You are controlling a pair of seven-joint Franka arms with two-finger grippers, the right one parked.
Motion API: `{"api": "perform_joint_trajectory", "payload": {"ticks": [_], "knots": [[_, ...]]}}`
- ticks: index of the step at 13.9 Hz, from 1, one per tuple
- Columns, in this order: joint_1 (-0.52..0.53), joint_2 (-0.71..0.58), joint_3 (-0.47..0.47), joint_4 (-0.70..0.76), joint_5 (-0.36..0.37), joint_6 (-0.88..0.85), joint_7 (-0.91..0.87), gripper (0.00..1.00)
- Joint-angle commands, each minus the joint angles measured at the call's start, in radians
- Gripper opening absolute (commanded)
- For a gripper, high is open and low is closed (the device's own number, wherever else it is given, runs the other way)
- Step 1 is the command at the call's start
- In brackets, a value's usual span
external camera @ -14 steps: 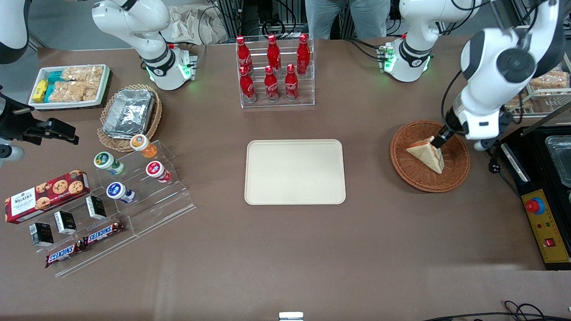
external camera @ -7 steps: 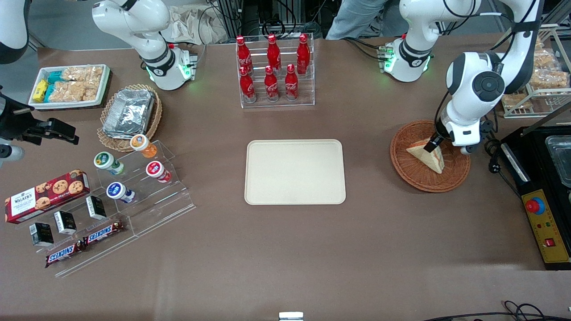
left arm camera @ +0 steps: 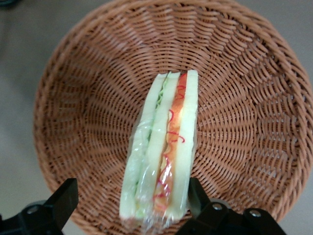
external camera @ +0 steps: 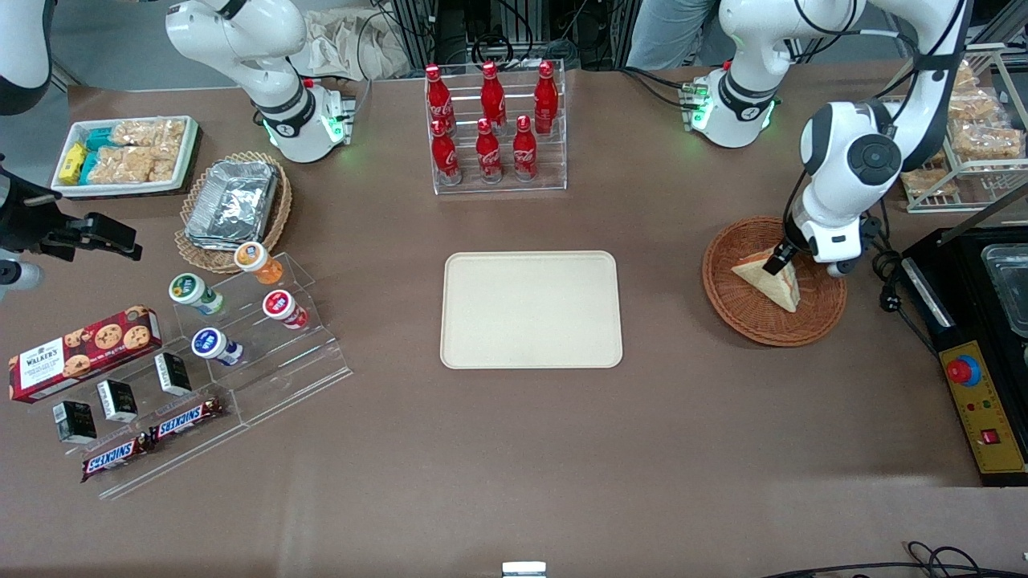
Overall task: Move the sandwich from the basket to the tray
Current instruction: 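Close the left gripper on the sandwich's crust edge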
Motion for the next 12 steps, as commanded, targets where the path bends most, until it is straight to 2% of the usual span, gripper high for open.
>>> {"api": "perform_joint_trajectory", "payload": {"ticks": [1,2,3,4,5,6,9,12], "knots": [[0.013,0.067,-0.009,-0.008,0.026,0.098,-0.021,1.00],[0.013,0.081,-0.009,-0.008,0.026,0.117,-0.021,1.00],[0.012,0.091,-0.009,-0.008,0.026,0.126,-0.021,0.92],[0.012,0.091,-0.009,-0.007,0.027,0.128,-0.021,0.60],[0.012,0.091,-0.011,-0.004,0.027,0.128,-0.018,0.15],[0.009,0.092,-0.011,0.001,0.029,0.128,-0.011,0.00],[0.002,0.019,-0.014,0.007,0.029,0.106,0.000,0.00],[-0.001,-0.188,-0.017,0.030,0.026,-0.132,0.099,0.00]]}}
